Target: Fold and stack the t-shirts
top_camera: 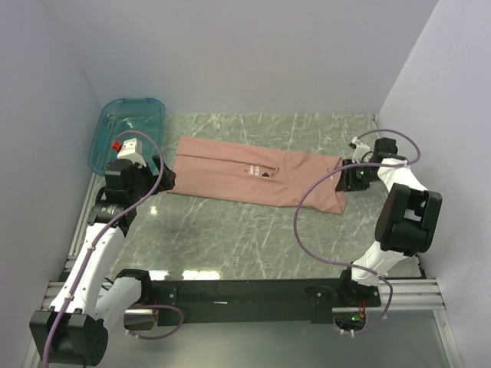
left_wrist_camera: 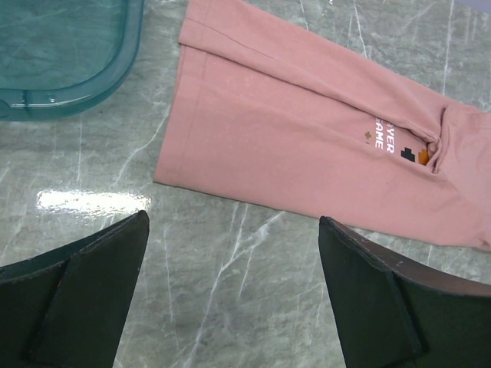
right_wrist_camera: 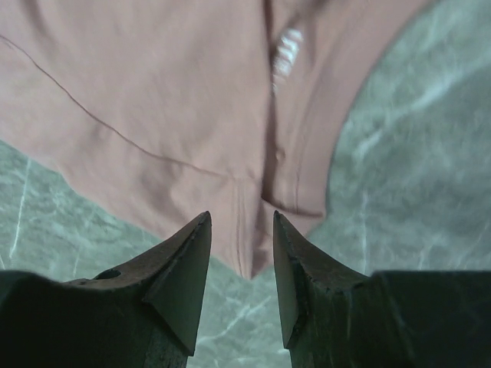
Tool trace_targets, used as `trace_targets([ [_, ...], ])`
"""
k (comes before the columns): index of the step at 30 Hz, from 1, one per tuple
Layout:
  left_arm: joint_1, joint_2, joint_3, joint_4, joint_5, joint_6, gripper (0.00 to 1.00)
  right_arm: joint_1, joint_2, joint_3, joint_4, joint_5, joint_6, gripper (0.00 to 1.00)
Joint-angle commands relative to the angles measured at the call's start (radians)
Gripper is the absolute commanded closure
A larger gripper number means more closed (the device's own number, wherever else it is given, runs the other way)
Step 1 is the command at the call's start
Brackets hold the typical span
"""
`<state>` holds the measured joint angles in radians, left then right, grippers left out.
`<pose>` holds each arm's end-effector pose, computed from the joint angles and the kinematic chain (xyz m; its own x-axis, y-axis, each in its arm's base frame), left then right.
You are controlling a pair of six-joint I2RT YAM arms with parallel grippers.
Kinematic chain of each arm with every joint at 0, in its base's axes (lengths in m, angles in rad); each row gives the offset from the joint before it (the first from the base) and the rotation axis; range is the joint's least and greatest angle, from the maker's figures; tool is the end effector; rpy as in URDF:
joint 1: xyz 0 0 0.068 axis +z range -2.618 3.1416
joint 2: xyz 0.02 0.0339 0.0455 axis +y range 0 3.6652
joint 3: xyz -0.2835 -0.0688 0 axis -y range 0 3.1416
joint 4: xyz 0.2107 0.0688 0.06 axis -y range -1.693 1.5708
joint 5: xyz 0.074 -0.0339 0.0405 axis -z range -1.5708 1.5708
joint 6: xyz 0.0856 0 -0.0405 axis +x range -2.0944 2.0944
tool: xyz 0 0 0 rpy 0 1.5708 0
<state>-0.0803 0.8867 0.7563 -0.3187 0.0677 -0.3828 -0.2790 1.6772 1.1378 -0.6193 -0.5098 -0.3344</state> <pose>0.2000 -0.0219 0.2961 -0.4540 -0.3373 -0.8247 -0.0311 0.9310 -0.3637 0.3204 -0.0483 0.2024 -0.8493 -0.0547 -0.5251 -0.2395 0.9263 0.2909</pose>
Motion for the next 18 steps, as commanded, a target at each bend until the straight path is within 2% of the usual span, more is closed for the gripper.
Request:
trace_targets([
  [1, -0.004, -0.017, 0.008, 0.041, 0.035, -0.002, 0.03, -0.045, -0.024, -0.024, -0.042, -0.022, -0.027, 0.55],
  [8, -0.006, -0.022, 0.008, 0.04, 0.038, -0.004, 0.03, -0.051, 0.016, -0.061, -0.054, -0.049, -0.06, 0.55],
  [18, -0.006, -0.017, 0.008, 0.041, 0.043, -0.001, 0.03, -0.052, 0.07, -0.07, -0.092, -0.081, -0.087, 0.62],
])
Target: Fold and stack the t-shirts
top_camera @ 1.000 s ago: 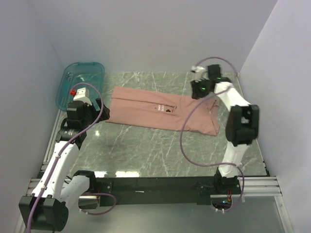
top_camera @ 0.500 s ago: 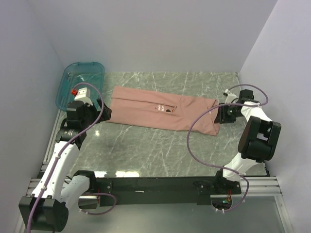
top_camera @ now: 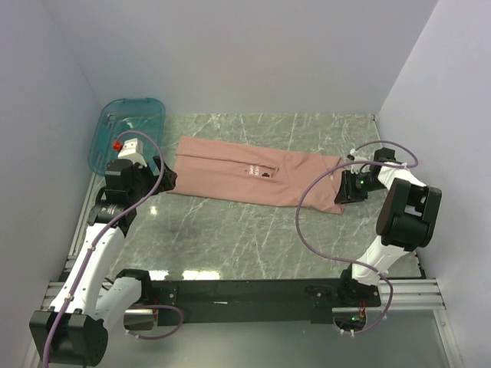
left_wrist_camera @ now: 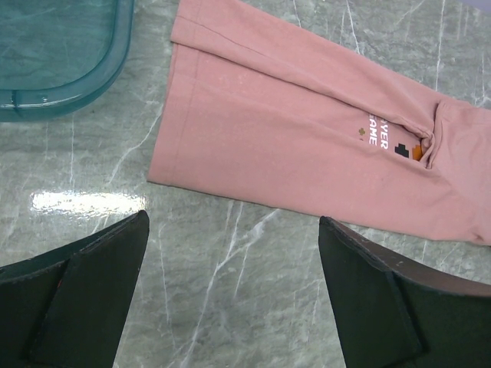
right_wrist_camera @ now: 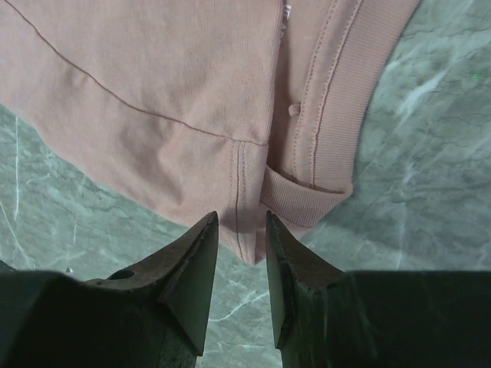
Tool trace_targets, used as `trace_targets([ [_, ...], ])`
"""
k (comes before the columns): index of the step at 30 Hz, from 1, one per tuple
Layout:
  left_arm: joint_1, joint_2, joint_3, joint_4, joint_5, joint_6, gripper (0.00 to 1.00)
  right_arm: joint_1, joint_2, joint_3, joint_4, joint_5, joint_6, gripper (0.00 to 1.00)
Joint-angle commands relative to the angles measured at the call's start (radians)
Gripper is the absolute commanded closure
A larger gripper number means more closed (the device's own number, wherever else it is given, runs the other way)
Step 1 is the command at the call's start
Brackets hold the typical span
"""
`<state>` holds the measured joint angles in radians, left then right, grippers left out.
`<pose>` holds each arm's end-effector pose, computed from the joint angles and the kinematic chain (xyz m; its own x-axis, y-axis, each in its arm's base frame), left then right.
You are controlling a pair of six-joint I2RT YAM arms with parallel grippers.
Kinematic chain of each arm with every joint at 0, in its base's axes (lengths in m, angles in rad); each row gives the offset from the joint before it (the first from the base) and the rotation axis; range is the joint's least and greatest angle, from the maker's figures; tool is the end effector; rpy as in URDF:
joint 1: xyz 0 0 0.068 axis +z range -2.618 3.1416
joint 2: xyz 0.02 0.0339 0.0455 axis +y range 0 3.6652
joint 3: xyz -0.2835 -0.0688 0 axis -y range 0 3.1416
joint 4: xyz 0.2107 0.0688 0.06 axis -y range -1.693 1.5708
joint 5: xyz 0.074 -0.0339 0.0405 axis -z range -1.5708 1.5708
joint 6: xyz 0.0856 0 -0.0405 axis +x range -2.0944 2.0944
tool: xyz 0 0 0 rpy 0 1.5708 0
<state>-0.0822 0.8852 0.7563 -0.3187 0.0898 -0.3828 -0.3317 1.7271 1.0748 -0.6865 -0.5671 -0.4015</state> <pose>0.1994 -0.0241 0.2964 -0.4608 -0.3353 -0.8217 -0.0105 0.9279 -0.3727 0.3001 -0.0547 0.1710 -0.9087 -0.0357 -0.4159 -0.2143 0.8949 0.3914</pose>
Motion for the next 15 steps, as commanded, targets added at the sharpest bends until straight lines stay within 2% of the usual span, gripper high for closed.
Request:
trace_targets([
  [1, -0.004, -0.015, 0.008, 0.04, 0.021, -0.001, 0.03, 0.0, 0.028, -0.01, -0.027, -0.027, -0.023, 0.62],
  [7, -0.004, -0.014, 0.008, 0.04, 0.021, -0.001, 0.03, 0.0, 0.046, -0.009, -0.03, -0.036, -0.026, 0.63],
  [10, -0.005, -0.014, 0.008, 0.04, 0.019, -0.001, 0.03, -0.004, 0.049, 0.0, -0.054, -0.054, -0.042, 0.8],
  [11, -0.004, -0.014, 0.008, 0.04, 0.019, -0.001, 0.03, -0.013, 0.046, 0.004, -0.057, -0.056, -0.043, 0.9],
  [12, -0.004, -0.014, 0.009, 0.04, 0.016, -0.001, 0.03, -0.02, 0.034, 0.011, -0.059, -0.053, -0.046, 0.95],
  [13, -0.004, -0.014, 0.008, 0.04, 0.018, -0.001, 0.03, -0.026, 0.025, 0.011, -0.058, -0.045, -0.046, 0.99],
  [15, -0.004, -0.014, 0.008, 0.04, 0.019, -0.001, 0.03, -0.042, -0.012, 0.01, -0.044, -0.002, -0.042, 1.0],
])
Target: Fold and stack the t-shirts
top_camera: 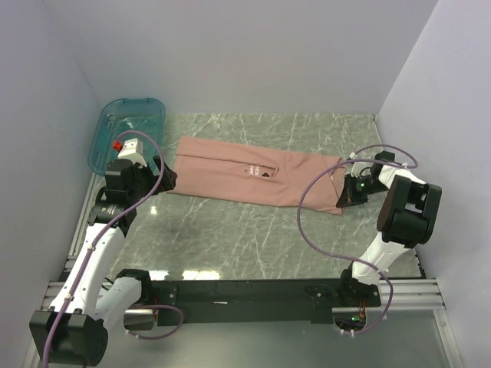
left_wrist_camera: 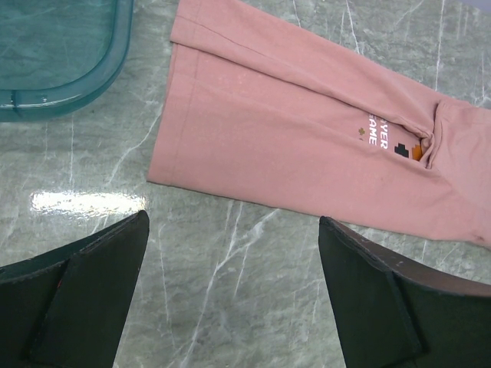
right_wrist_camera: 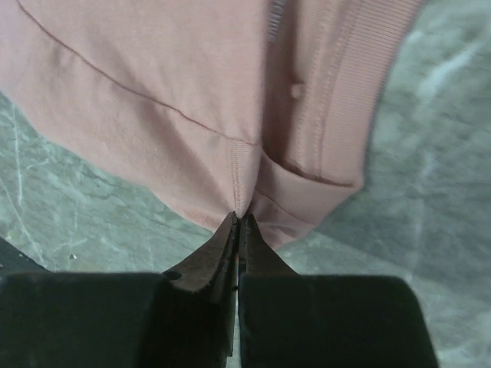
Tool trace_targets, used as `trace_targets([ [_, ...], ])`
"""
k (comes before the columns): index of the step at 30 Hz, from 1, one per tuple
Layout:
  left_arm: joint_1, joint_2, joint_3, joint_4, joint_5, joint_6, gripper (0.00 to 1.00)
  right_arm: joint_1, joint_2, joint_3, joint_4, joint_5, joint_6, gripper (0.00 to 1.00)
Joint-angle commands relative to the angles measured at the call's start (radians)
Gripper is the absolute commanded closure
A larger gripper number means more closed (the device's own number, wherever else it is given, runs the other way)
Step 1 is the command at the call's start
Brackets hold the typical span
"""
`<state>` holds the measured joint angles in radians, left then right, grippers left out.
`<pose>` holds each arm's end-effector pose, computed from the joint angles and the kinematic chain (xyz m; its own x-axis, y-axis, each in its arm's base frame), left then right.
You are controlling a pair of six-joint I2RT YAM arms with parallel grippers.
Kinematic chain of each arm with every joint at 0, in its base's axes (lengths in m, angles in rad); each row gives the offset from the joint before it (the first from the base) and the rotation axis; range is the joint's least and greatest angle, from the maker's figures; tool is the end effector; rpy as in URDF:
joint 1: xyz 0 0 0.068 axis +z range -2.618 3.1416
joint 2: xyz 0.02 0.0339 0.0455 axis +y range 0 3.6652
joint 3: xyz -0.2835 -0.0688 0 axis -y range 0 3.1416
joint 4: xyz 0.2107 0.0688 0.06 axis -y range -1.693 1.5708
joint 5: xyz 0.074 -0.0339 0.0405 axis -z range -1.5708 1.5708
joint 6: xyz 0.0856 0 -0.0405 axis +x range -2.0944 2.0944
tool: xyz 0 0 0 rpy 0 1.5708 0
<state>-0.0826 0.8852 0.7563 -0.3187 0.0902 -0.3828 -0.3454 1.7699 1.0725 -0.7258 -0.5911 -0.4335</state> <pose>0.1994 -0.0242 0.2964 -0.4610 -0.3351 -0.8217 -0.0098 0.9278 -0.3729 0.2960 -0.0558 0.1586 -0.9303 -0.0359 -0.3650 -0.2058 0.8749 0.4385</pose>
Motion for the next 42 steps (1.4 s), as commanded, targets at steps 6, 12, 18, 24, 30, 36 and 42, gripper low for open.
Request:
trace_targets([
  [6, -0.003, -0.012, 0.009, 0.041, 0.025, -0.002, 0.03, -0.032, -0.105, 0.02, 0.051, 0.141, -0.011, 1.0],
  [12, -0.005, -0.008, 0.006, 0.04, 0.026, -0.002, 0.03, -0.033, -0.079, 0.058, 0.029, 0.139, -0.033, 0.93],
  [18, -0.005, -0.002, 0.006, 0.041, 0.029, -0.002, 0.03, -0.05, -0.108, 0.047, 0.046, 0.185, -0.05, 0.75],
  [24, -0.005, 0.05, -0.009, 0.05, 0.045, -0.063, 0.04, -0.064, -0.19, 0.04, 0.037, 0.146, -0.097, 0.59],
  [30, -0.029, 0.21, 0.029, -0.049, 0.095, -0.186, 0.21, -0.043, -0.302, -0.002, -0.049, -0.132, -0.192, 0.55],
  [36, -0.152, 0.282, 0.009, -0.123, -0.119, -0.352, 0.21, 0.019, -0.345, -0.051, -0.038, -0.22, -0.182, 0.55],
  [42, -0.164, 0.346, -0.077, 0.036, -0.194, -0.582, 0.25, 0.019, -0.329, -0.049, -0.063, -0.265, -0.211, 0.55],
])
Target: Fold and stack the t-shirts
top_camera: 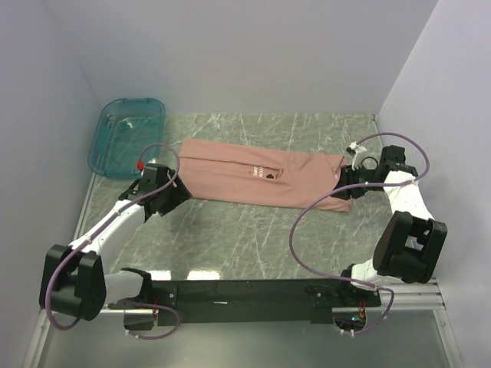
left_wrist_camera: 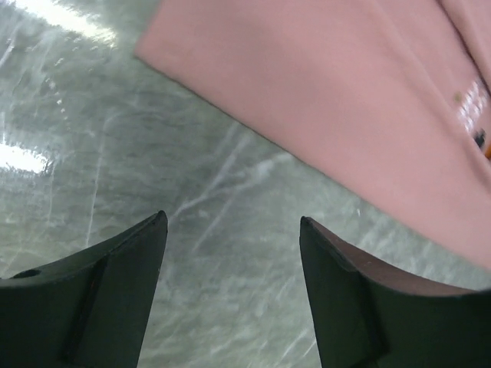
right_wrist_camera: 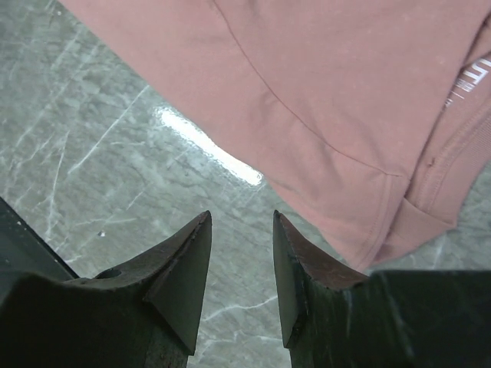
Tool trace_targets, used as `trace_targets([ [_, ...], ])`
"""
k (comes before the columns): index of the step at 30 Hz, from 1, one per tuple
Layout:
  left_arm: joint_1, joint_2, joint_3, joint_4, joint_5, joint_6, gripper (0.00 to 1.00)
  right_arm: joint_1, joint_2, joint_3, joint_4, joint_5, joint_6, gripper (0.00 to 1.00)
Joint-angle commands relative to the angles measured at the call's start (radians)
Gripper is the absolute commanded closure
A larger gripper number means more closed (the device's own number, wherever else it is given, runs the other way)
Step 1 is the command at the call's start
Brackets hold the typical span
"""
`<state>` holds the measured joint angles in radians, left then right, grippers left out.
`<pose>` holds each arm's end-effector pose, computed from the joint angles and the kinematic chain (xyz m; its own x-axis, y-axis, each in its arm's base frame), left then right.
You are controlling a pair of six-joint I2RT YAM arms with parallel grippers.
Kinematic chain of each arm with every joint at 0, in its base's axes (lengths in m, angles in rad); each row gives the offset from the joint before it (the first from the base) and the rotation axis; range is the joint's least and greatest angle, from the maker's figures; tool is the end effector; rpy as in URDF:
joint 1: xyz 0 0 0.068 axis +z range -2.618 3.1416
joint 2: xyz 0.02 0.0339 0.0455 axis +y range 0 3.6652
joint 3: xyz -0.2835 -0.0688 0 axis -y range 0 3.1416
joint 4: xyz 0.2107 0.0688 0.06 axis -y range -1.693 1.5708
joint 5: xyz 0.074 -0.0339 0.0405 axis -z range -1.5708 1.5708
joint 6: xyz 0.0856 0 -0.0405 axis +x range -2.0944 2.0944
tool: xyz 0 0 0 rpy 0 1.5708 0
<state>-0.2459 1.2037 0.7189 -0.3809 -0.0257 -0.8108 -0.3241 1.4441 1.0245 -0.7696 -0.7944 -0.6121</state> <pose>0.2295 -0.0553 0.2115 -0.6735 -0.5780 -0.4607 -0.3789 0.8051 -0.4563 0.2573 -0.0220 0.2393 -0.7035 -0.1884 -0.6852 -0.5290 0.7827 0.3279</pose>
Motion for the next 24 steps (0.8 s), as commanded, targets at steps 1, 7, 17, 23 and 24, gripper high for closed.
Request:
trace_targets([
  [1, -0.001, 0.042, -0.045, 0.121, -0.107, -0.2, 0.26, -0.003, -0.001, 0.0, -0.025, -0.063, -0.035, 0.55],
  [7, 0.0, 0.198, -0.018, 0.212, -0.226, -0.315, 0.34, -0.004, -0.014, 0.0, -0.031, -0.081, -0.052, 0.55],
  [17, 0.042, 0.419, 0.057, 0.22, -0.295, -0.387, 0.53, -0.009, -0.019, 0.003, -0.037, -0.095, -0.058, 0.55],
  [23, 0.053, 0.407, 0.042, 0.226, -0.257, -0.346, 0.95, -0.01, -0.028, 0.005, -0.037, -0.097, -0.06, 0.55],
  [24, 0.053, 0.392, 0.021, 0.223, -0.252, -0.34, 1.0, -0.01, -0.025, 0.005, -0.04, -0.095, -0.06, 0.55],
])
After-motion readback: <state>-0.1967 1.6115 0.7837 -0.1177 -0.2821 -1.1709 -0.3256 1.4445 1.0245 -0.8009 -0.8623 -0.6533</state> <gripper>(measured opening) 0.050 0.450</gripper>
